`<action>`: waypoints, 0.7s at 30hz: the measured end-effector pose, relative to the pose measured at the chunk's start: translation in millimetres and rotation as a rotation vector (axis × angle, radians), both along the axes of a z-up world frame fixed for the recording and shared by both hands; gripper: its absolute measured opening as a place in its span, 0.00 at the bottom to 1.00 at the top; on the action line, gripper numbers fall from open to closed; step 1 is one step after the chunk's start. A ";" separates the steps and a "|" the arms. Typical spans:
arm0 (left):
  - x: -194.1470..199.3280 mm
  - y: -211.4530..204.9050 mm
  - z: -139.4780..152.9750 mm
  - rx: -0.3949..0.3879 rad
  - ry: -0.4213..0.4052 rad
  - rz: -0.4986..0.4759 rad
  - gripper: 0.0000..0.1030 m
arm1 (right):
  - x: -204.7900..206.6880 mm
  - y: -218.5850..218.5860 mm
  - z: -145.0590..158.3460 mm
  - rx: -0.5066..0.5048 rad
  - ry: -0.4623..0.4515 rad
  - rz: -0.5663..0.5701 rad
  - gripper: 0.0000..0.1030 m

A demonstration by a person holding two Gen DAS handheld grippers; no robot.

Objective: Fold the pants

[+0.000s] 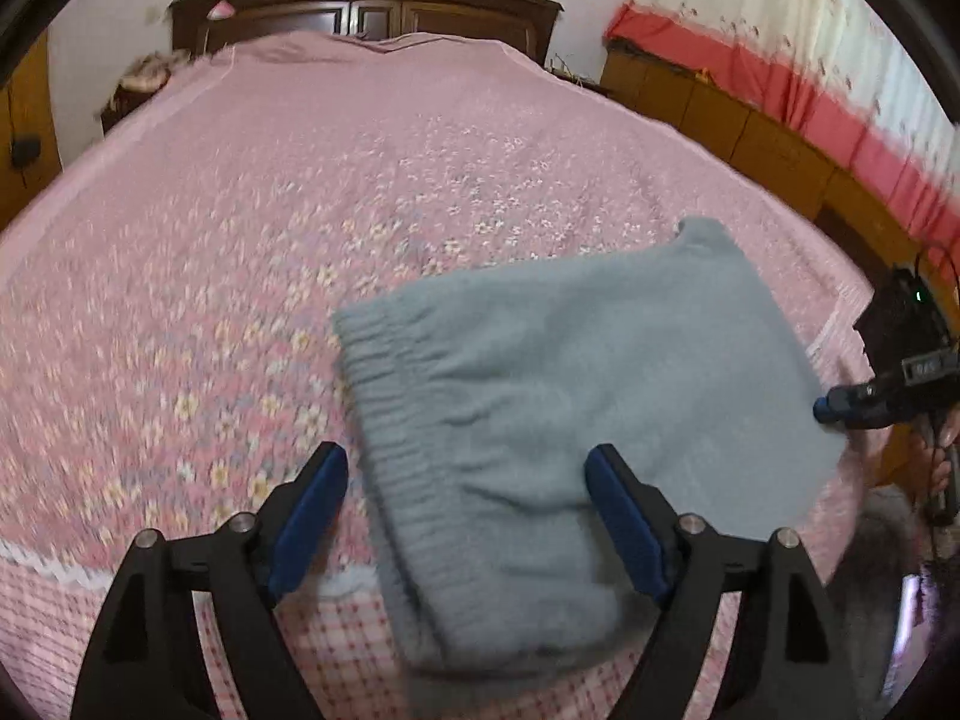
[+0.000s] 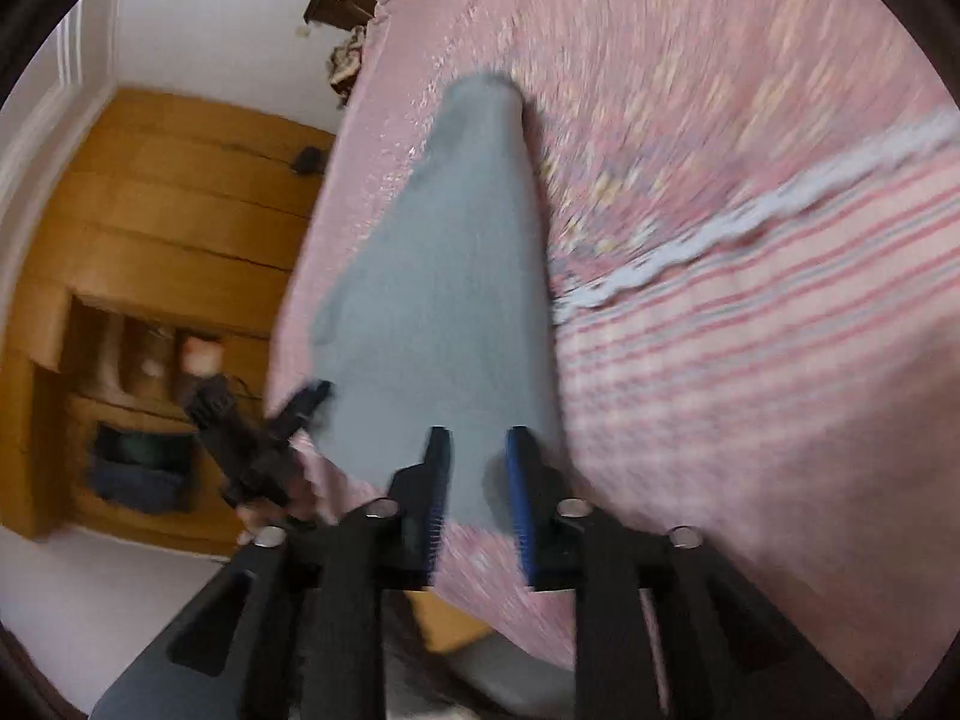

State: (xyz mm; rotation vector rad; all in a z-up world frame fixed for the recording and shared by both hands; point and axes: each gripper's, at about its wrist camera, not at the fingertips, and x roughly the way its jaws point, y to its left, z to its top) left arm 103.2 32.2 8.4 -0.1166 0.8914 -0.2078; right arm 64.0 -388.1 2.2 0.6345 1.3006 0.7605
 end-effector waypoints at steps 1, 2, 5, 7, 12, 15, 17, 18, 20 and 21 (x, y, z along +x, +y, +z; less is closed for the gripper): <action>-2.9 4.4 -0.3 -0.019 -0.003 0.006 0.83 | 2.0 -10.9 9.6 -0.015 -0.010 0.003 0.44; -7.1 9.5 -0.1 -0.037 -0.013 0.011 0.83 | 0.7 -17.4 18.0 -0.023 -0.015 0.001 0.48; -17.2 22.4 -4.7 -0.073 -0.042 0.021 0.83 | -0.7 -32.7 29.3 -0.029 -0.034 -0.017 0.52; -20.6 25.9 -6.2 -0.083 -0.049 0.018 0.83 | -6.4 -52.3 20.7 -0.020 -0.031 -0.028 0.53; -22.6 22.9 -9.1 -0.049 -0.071 0.008 0.83 | -11.8 -22.9 -2.7 -0.046 0.017 -0.010 0.54; -23.9 25.4 -11.7 -0.063 -0.074 0.010 0.83 | -7.9 -9.1 -2.6 -0.054 0.025 -0.010 0.54; -25.3 26.3 -12.3 -0.061 -0.076 0.009 0.83 | -6.4 -7.5 -0.6 -0.050 0.023 -0.022 0.54; -25.6 25.9 -12.2 -0.056 -0.078 0.008 0.83 | -5.7 -9.9 1.2 -0.048 0.018 -0.029 0.56; -25.2 23.9 -13.3 -0.053 -0.080 0.009 0.83 | -3.8 -14.3 5.2 -0.051 0.009 -0.044 0.60; -25.5 23.9 -13.9 -0.051 -0.079 0.009 0.83 | -2.5 -16.8 6.6 -0.048 0.008 -0.053 0.61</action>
